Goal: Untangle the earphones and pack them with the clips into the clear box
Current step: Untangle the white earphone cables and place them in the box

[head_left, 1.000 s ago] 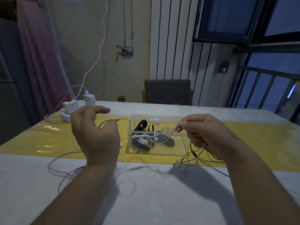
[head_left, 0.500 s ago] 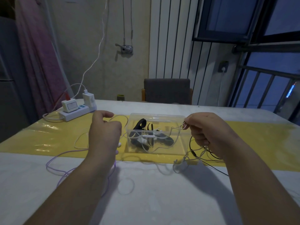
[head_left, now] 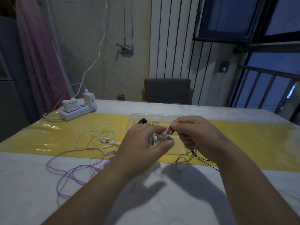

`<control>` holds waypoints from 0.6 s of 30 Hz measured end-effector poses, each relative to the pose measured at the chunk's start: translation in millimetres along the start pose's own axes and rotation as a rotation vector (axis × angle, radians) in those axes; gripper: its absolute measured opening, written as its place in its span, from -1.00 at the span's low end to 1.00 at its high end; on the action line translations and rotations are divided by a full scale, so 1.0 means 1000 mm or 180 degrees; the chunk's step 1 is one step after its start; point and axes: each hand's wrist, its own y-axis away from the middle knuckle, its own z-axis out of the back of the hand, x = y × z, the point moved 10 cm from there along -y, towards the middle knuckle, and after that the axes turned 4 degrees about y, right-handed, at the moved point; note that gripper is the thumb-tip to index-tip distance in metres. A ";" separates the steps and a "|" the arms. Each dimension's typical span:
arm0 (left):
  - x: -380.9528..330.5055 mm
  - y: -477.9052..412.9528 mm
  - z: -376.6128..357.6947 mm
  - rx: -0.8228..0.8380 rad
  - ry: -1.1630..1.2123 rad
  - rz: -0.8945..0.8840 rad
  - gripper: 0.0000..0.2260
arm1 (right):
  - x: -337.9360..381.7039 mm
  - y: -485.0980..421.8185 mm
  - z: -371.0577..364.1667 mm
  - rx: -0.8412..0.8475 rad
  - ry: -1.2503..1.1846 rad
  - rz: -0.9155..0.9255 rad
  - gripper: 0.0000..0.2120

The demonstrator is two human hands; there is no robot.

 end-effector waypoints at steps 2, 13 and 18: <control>0.004 0.000 -0.005 0.0006 -0.0191 -0.0009 -0.72 | 0.000 0.000 -0.002 0.0021 0.0001 0.0002 -0.77; 0.039 0.006 0.025 -0.0981 0.2335 0.1463 -0.79 | -0.001 0.000 0.011 -0.0136 0.0009 0.0001 -0.73; 0.053 0.013 0.051 -0.1418 0.1495 0.1561 -0.79 | -0.004 0.000 0.016 -0.0084 -0.0078 -0.0017 -0.81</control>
